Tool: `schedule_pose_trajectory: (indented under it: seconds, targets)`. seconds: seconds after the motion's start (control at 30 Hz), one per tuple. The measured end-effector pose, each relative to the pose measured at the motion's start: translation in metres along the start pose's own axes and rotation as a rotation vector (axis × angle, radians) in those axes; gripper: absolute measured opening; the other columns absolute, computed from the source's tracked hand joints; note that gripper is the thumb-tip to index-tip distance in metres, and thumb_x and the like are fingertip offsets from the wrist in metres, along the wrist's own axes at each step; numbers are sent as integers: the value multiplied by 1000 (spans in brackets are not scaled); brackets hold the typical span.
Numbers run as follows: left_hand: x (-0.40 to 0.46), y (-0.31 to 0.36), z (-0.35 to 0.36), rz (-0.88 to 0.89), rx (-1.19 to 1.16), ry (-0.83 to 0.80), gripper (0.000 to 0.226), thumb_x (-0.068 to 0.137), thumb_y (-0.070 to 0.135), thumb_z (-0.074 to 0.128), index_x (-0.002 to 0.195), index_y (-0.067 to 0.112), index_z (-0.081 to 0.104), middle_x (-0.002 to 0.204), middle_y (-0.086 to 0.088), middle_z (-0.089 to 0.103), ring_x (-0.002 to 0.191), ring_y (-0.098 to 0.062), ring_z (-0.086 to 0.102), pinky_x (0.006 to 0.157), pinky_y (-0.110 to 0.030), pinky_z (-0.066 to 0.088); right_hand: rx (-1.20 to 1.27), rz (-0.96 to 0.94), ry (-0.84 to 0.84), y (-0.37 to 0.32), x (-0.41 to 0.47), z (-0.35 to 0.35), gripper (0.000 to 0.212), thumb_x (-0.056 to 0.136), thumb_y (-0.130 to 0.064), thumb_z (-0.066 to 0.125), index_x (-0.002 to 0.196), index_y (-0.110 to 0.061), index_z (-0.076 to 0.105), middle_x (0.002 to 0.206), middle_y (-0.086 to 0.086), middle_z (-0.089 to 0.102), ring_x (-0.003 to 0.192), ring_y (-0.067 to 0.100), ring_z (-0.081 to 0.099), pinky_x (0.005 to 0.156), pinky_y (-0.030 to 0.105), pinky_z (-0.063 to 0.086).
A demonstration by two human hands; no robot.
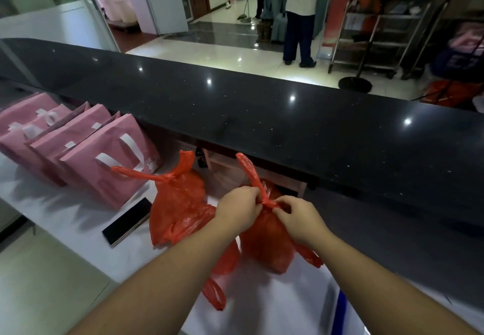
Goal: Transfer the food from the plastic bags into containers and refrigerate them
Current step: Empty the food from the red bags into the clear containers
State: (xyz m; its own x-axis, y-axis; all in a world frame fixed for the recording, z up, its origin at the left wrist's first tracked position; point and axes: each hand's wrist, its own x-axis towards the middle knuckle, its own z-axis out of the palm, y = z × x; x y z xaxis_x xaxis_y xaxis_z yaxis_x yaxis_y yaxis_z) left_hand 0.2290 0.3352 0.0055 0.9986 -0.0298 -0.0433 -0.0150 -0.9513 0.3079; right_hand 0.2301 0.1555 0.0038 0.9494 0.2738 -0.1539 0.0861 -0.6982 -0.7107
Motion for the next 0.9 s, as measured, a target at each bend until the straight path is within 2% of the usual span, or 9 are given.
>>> schedule_pose_trajectory:
  seconds: [0.1, 0.27, 0.37, 0.5, 0.7, 0.8, 0.9]
  targets:
    - [-10, 11, -1, 11, -38, -22, 11, 91, 37, 67, 97, 27, 70, 102, 4, 72, 98, -21, 67, 81, -39, 56, -17, 33, 44, 12, -23, -12, 20, 101, -32, 60, 113, -33, 77, 108, -16, 72, 101, 7, 63, 88, 26, 51]
    - [-29, 25, 1, 13, -134, -41, 6, 90, 32, 73, 87, 26, 72, 93, 8, 73, 88, -15, 67, 77, -35, 56, -16, 92, 65, 29, -54, -24, 17, 102, -29, 58, 102, -34, 75, 98, -18, 70, 91, 1, 63, 77, 18, 48]
    - [-37, 33, 2, 29, -150, -55, 8, 94, 31, 72, 87, 26, 70, 93, 8, 72, 86, -13, 66, 76, -35, 56, -14, 118, 83, 39, -69, -25, 18, 104, -26, 56, 104, -30, 73, 99, -14, 70, 91, 4, 63, 80, 23, 50]
    - [-47, 40, 3, 61, -81, -67, 9, 98, 28, 65, 96, 21, 71, 97, 5, 72, 91, -17, 65, 82, -38, 56, -20, 155, 121, 52, -86, -27, 17, 105, -26, 54, 107, -26, 71, 99, -10, 70, 90, 8, 63, 79, 27, 51]
    - [-55, 36, 7, -21, 9, -49, 10, 98, 24, 57, 92, 17, 62, 96, -4, 70, 91, -29, 65, 77, -41, 54, -23, 215, 179, 65, -98, -26, 20, 105, -23, 49, 106, -26, 69, 96, -6, 71, 81, 9, 62, 76, 34, 56]
    - [-60, 44, 12, 15, -19, -49, 10, 94, 16, 54, 102, 16, 61, 102, -6, 66, 96, -30, 63, 77, -38, 50, 2, 151, 142, 59, -100, -23, 23, 104, -31, 51, 123, -29, 63, 114, -7, 68, 93, 11, 61, 80, 30, 51]
    - [-62, 49, 17, 94, -52, -89, 36, 91, 21, 59, 128, 23, 60, 114, -5, 64, 108, -28, 62, 90, -41, 53, -151, 31, 50, 53, -101, -21, 41, 93, -52, 58, 132, -38, 53, 116, -10, 59, 102, 15, 60, 86, 33, 53]
